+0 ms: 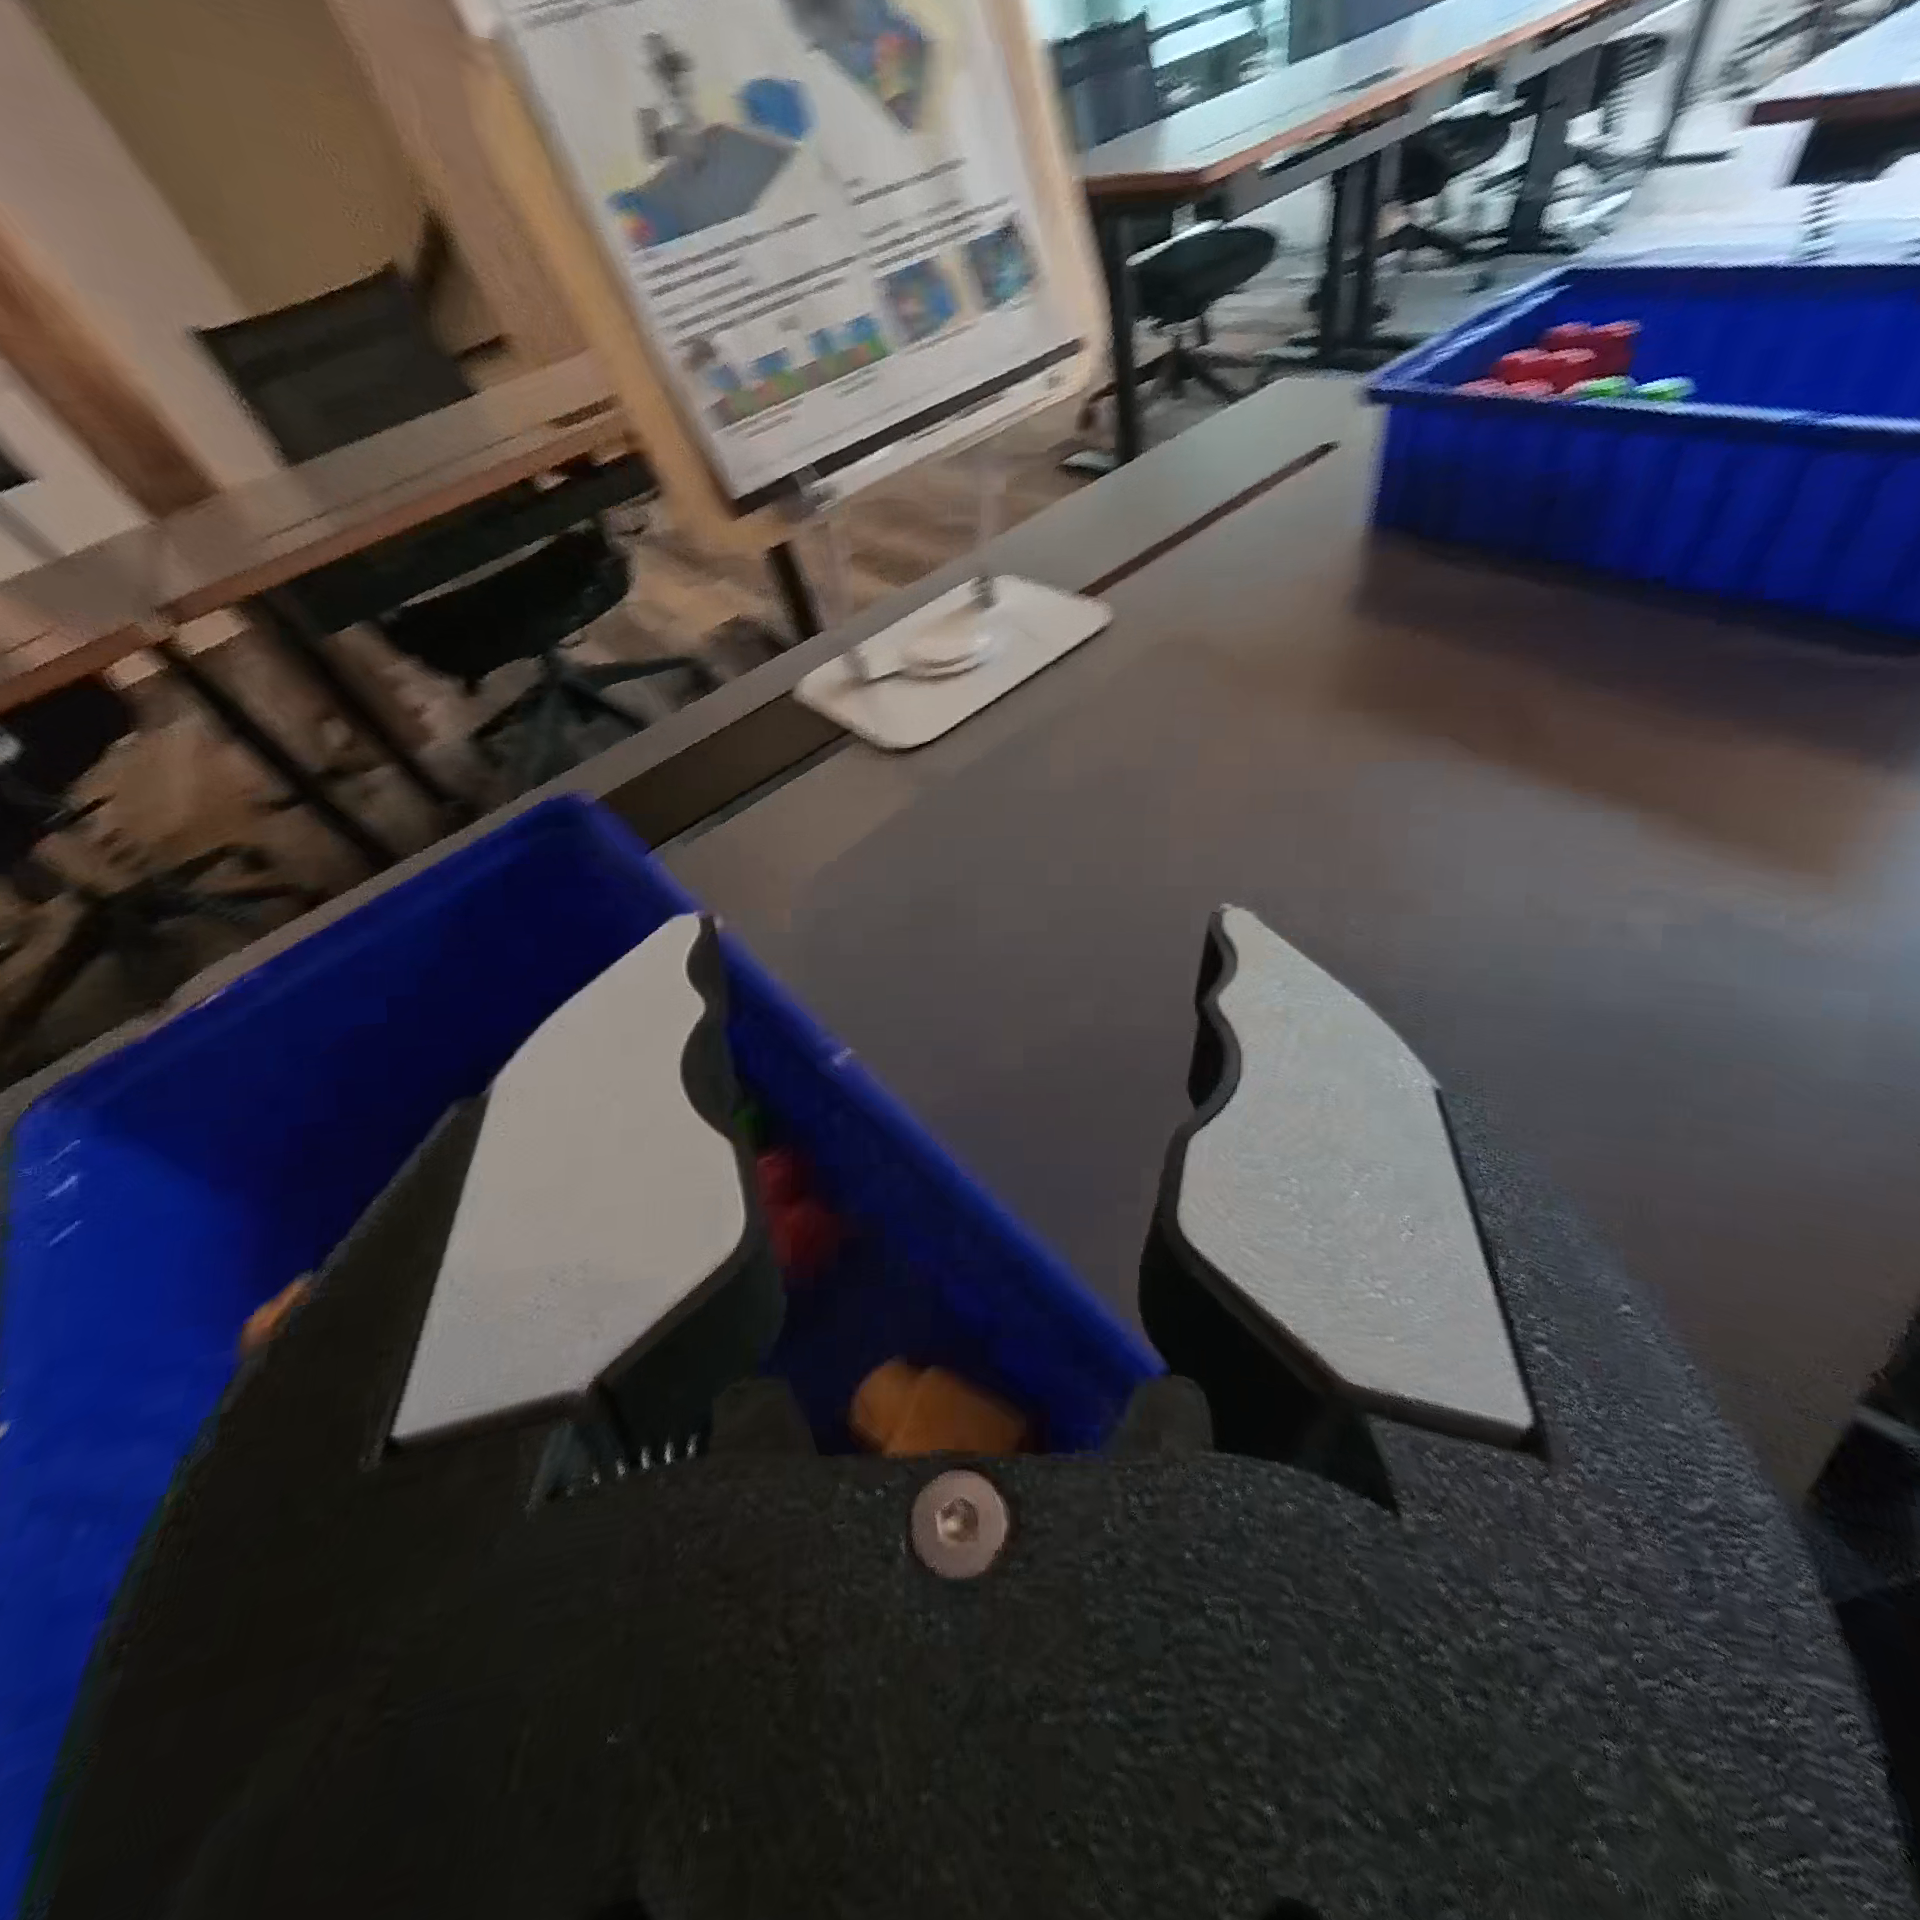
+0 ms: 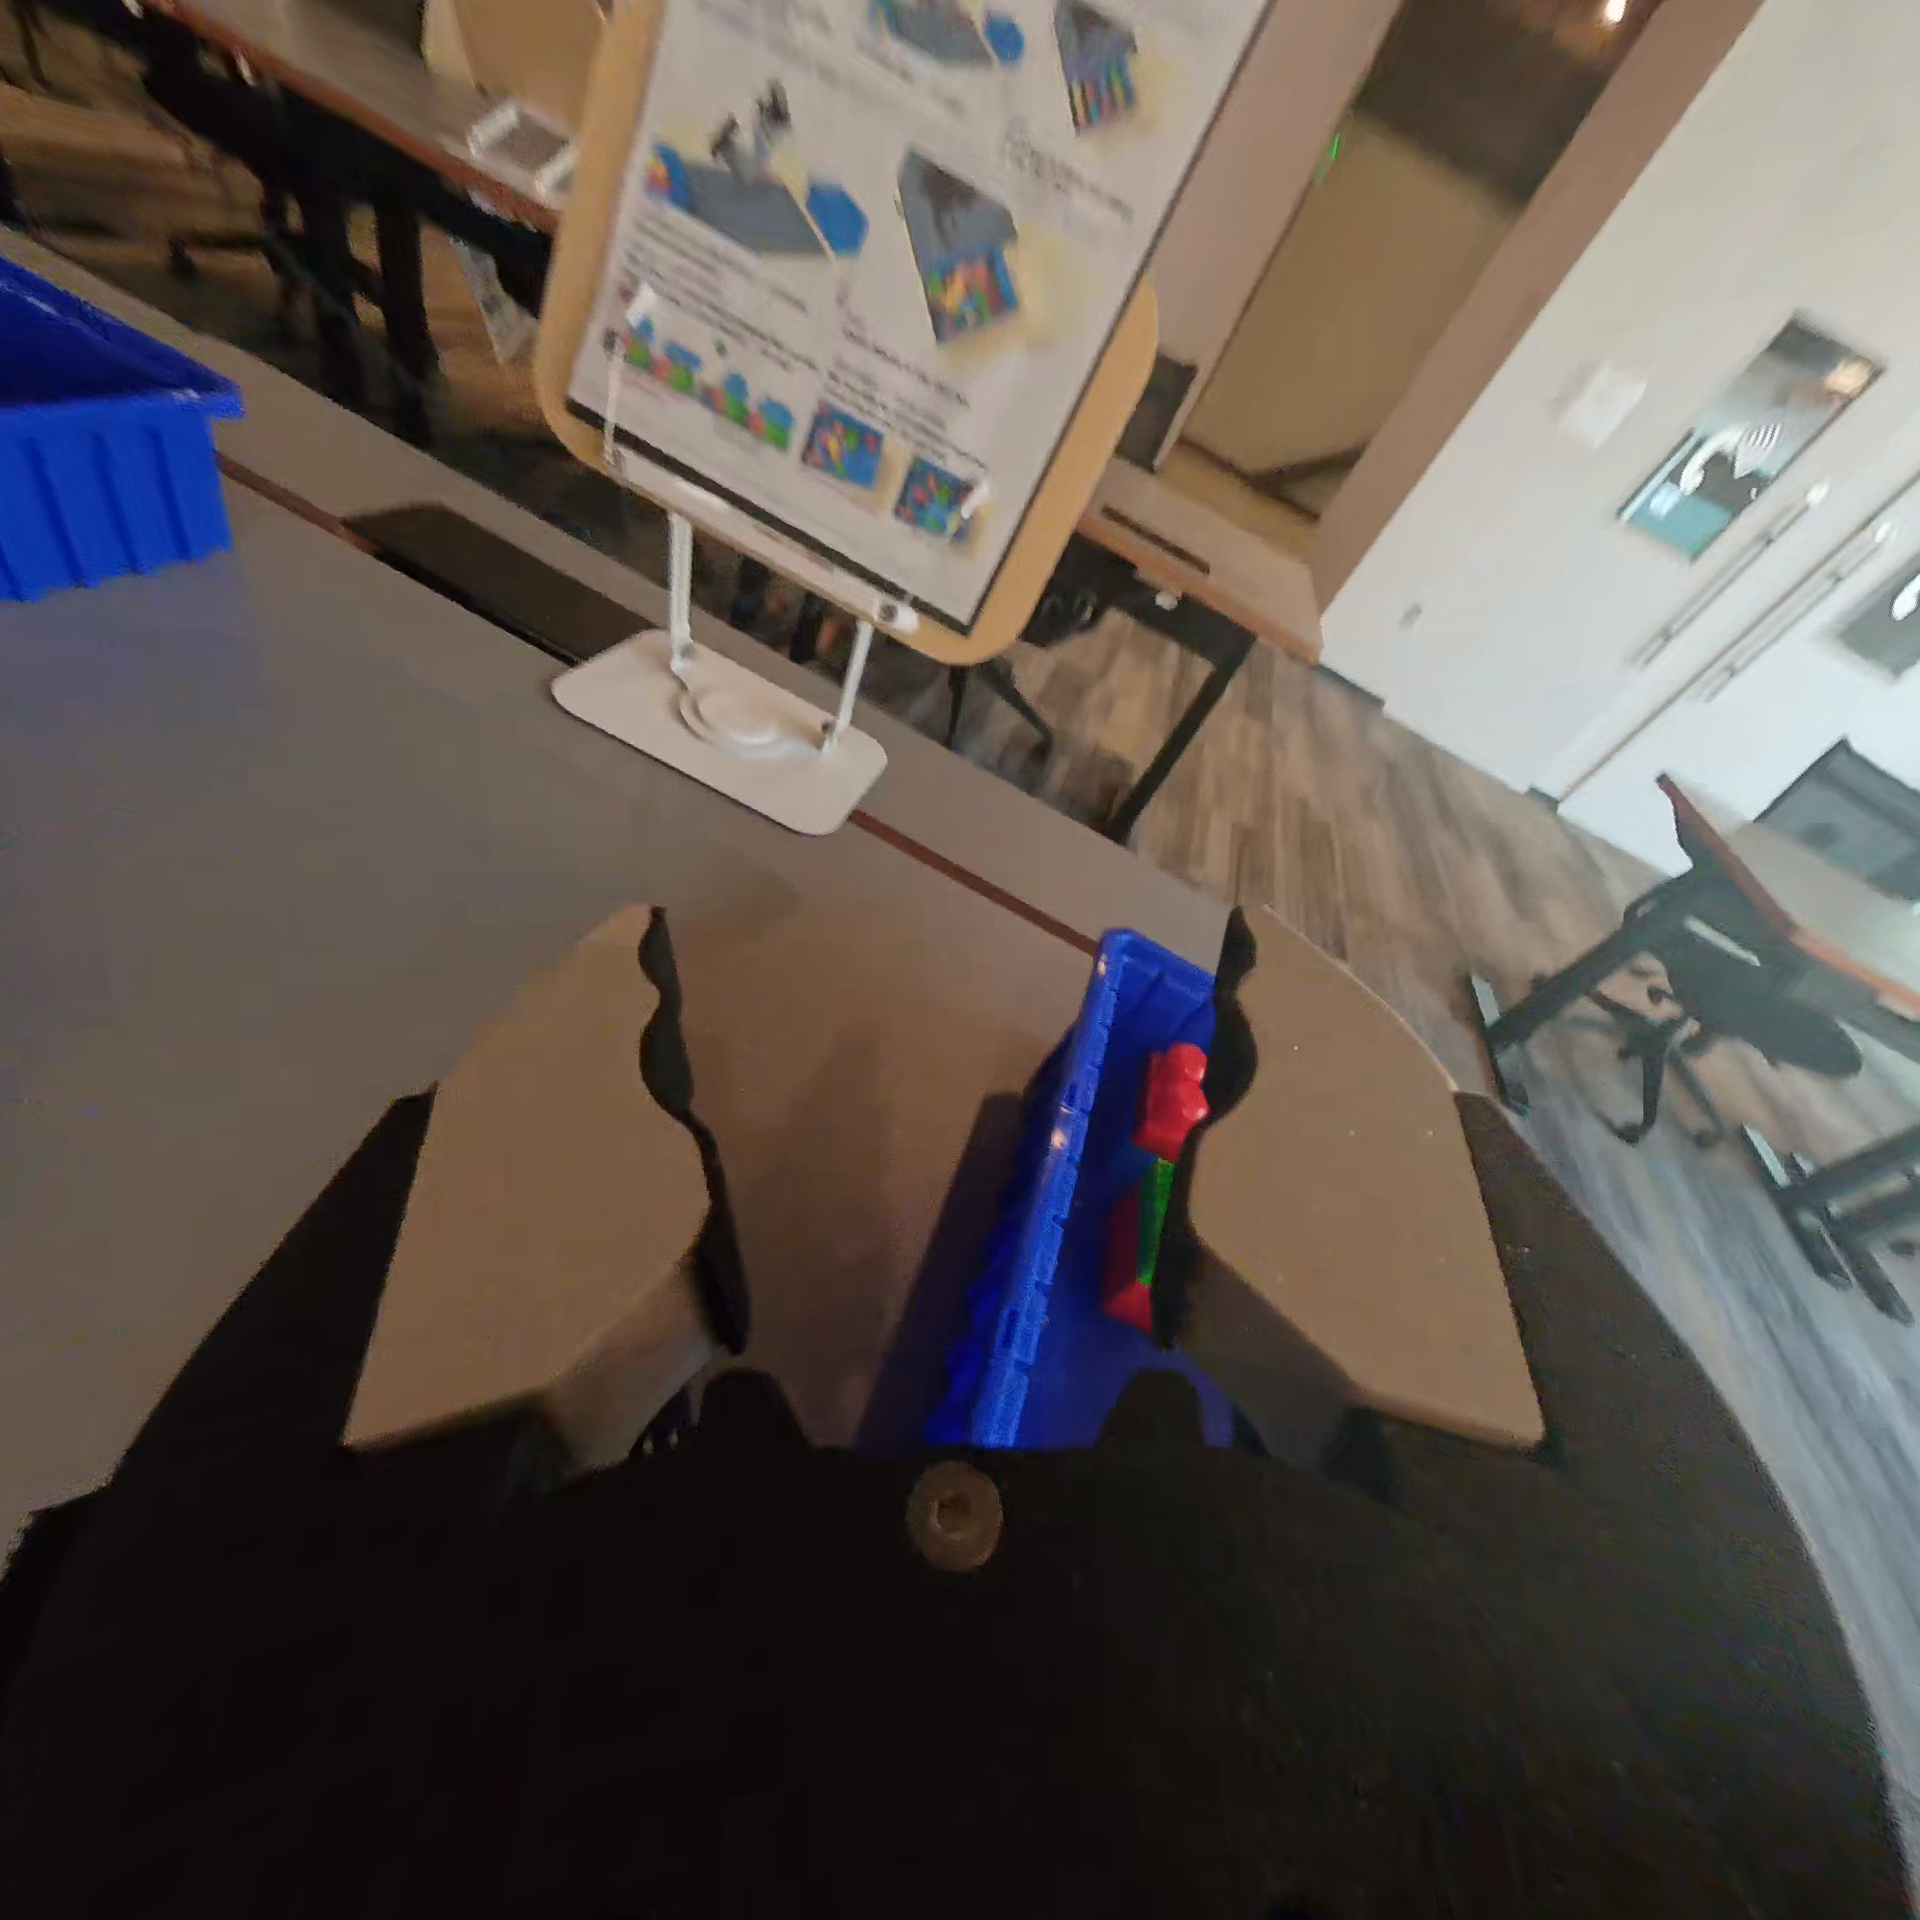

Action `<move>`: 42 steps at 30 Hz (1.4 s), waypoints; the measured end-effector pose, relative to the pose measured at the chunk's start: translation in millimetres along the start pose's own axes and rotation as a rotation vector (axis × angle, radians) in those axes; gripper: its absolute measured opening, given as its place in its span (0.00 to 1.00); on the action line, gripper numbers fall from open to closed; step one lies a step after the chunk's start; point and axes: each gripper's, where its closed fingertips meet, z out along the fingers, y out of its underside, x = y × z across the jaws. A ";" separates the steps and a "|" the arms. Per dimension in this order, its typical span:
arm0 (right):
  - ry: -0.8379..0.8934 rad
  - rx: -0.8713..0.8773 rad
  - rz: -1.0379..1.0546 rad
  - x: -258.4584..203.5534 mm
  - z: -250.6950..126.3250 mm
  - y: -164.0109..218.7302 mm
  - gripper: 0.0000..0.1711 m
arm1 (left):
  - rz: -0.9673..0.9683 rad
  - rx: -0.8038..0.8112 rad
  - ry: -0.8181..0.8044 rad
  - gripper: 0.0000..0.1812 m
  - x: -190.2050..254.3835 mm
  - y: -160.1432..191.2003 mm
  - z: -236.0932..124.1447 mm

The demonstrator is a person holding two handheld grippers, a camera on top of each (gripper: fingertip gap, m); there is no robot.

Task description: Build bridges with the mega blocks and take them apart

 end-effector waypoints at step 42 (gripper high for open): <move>-0.028 0.375 0.381 57.3 -61.7 26.9 0.51 | -0.786 -1.038 -0.800 0.37 -264.8 255.9 74.6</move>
